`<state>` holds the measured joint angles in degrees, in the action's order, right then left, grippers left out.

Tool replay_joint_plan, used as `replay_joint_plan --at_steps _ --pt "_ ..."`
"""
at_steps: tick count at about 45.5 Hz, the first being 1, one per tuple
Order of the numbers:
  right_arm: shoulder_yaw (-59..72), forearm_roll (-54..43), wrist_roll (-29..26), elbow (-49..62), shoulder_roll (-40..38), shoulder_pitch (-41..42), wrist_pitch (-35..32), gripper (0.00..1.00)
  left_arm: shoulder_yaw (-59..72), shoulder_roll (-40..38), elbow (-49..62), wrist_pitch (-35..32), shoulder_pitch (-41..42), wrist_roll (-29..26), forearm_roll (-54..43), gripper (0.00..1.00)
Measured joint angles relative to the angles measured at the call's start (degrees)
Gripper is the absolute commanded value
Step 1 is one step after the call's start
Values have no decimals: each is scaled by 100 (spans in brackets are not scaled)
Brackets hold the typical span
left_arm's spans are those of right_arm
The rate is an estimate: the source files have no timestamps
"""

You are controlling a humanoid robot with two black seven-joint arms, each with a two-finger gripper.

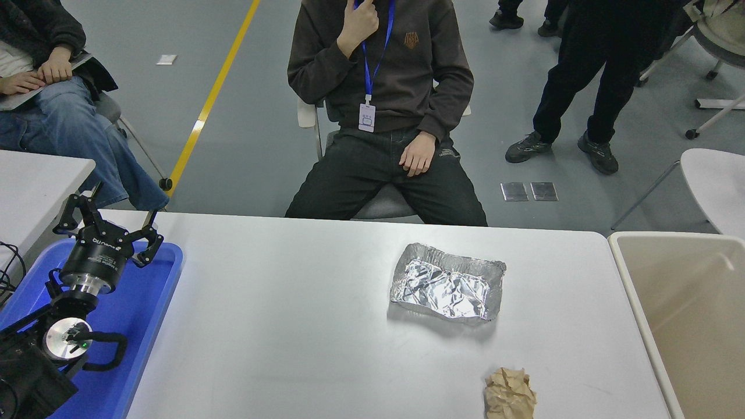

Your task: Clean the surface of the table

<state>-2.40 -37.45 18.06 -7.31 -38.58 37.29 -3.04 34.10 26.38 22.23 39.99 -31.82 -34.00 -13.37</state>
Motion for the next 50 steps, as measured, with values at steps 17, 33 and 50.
replay_joint_plan --at_steps 17,33,50 --pt "-3060 211 -1 -1142 -144 -416 -27 99 0 0 0 0 1 3 0 100" --pt "-4830 1060 16 -2363 -257 -1002 -337 99 0 -1 0 0 1 2 0 100" --pt "-6071 1748 71 -3321 232 -1633 -906 99 0 -1 1 0 1 2 1 100"
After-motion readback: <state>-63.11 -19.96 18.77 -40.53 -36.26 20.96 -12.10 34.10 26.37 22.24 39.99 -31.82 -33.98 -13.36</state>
